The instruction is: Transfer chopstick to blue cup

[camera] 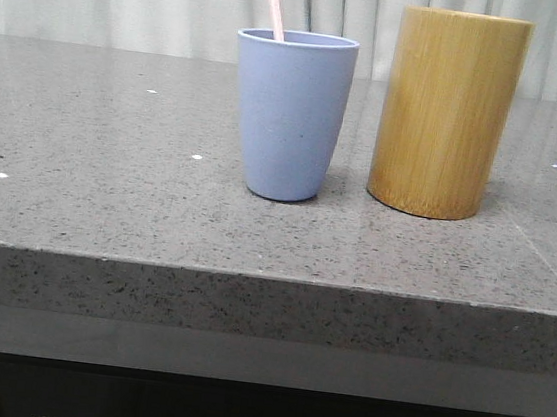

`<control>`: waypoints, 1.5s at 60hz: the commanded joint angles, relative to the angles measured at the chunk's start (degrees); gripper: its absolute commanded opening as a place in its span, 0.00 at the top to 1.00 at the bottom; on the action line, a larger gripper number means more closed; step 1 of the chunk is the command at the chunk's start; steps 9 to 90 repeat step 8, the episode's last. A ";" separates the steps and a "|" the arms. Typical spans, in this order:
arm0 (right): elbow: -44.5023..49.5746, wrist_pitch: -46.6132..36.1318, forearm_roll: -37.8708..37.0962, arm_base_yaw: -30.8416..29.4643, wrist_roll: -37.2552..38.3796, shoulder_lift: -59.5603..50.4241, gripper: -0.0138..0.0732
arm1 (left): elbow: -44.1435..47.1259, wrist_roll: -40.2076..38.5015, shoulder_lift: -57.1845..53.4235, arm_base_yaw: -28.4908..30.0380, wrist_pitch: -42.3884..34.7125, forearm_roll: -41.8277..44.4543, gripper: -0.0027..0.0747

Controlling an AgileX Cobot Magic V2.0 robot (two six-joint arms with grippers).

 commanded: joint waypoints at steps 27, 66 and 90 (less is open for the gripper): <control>-0.31 -4.42 -0.54 -0.35 -0.15 -1.24 0.98 | 0.33 -0.42 -1.31 0.23 -4.71 -0.56 0.99; -0.31 -4.42 -0.54 -0.35 -0.15 -1.24 0.98 | 0.33 -0.42 -1.31 0.23 -4.71 -0.56 0.99; -0.31 -4.42 -0.54 -0.35 -0.15 -1.24 0.98 | 0.33 -0.42 -1.31 0.23 -4.71 -0.56 0.99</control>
